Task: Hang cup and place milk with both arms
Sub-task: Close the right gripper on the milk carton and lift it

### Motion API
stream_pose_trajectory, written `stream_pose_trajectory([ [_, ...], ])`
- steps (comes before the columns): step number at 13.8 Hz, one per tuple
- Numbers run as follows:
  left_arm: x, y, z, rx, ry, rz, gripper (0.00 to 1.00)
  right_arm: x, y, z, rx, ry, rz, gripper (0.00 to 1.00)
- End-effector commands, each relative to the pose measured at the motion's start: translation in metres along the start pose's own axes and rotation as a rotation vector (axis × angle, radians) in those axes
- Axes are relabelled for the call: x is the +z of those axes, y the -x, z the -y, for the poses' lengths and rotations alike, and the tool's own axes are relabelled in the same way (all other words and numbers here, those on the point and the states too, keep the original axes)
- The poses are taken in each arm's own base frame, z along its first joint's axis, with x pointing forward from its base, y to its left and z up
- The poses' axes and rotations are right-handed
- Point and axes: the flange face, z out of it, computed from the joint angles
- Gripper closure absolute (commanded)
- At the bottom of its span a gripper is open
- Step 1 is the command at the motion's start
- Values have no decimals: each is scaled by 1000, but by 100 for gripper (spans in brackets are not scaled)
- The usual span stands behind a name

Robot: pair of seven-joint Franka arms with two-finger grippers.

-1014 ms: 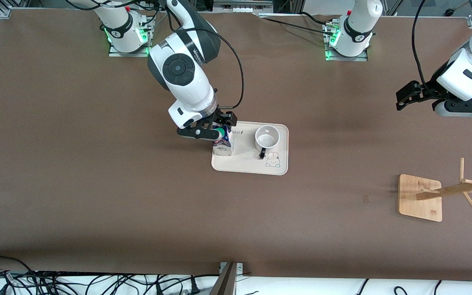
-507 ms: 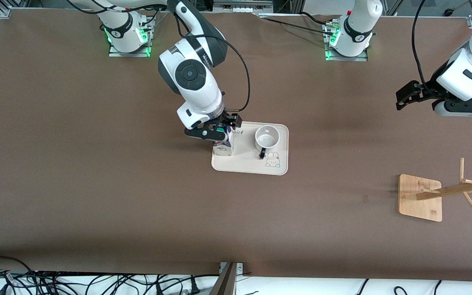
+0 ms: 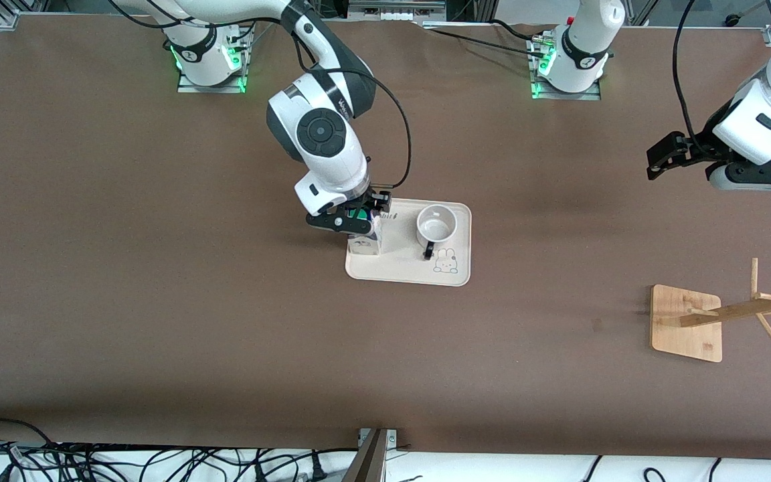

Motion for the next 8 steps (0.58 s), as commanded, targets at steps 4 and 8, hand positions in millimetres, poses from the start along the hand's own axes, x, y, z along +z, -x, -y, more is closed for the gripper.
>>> stream_pose_trajectory([
  [4,-5,-2,0,8,0,9,0,-7,-2,0,-7,2,-17,55],
  [8,-4,-1,1,5,1,15,0,-48,-15,-21,-25,2,-9,55],
])
